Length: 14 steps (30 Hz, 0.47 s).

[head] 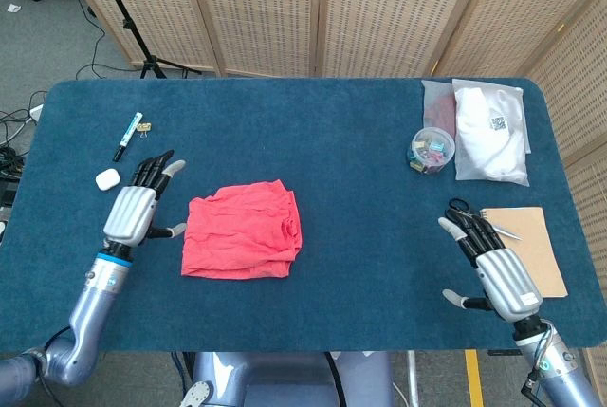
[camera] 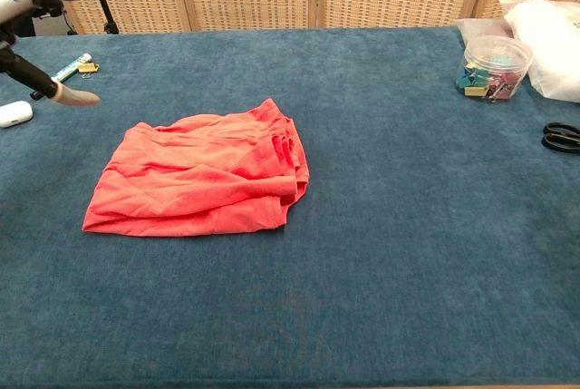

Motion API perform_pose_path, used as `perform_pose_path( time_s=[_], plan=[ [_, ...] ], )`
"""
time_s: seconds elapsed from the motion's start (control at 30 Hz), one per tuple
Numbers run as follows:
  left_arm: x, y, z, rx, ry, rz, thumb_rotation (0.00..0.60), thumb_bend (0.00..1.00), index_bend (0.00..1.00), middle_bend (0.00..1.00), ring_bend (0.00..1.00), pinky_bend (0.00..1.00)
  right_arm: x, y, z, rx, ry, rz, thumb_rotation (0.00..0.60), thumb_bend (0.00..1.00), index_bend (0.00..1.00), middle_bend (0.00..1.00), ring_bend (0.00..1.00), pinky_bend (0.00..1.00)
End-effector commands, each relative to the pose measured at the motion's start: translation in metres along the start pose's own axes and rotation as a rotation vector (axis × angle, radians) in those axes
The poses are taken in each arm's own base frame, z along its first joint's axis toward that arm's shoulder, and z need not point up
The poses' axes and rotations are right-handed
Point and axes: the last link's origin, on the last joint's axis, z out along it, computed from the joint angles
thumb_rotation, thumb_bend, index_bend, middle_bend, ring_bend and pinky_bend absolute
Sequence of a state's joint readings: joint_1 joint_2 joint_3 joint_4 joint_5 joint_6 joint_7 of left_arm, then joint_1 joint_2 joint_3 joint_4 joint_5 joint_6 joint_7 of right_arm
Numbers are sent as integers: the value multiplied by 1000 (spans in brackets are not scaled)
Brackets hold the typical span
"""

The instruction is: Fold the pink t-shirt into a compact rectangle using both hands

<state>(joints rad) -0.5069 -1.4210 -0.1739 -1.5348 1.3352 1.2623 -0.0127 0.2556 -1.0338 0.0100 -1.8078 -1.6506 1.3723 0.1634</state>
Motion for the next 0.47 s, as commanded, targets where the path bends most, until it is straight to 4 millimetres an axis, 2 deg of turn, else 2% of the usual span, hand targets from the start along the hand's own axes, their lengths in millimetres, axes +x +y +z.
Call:
perform_pose_path(
  time_s=[0.03, 0.13, 0.27, 0.37, 0.47],
  plan=[
    [36, -14, -29, 82, 66, 9, 600, 0, 0, 0, 0, 0, 6, 3, 0, -14, 44, -41, 600, 0, 0, 0, 0, 0],
    [53, -23, -59, 155, 53, 52, 600, 0, 0, 0, 0, 0, 11, 6, 0, -38, 111, -95, 600, 0, 0, 0, 0, 0],
    [67, -36, -89, 272, 21, 117, 600, 0, 0, 0, 0, 0, 14, 10, 0, -76, 178, -157, 600, 0, 0, 0, 0, 0],
    [71, -42, -105, 331, 5, 83, 600, 0, 0, 0, 0, 0, 17, 11, -1, -99, 208, -172, 600, 0, 0, 0, 0, 0],
    [77, -44, -111, 341, 8, 89, 600, 0, 0, 0, 0, 0, 19, 11, -2, -109, 215, -162, 600, 0, 0, 0, 0, 0]
  ],
)
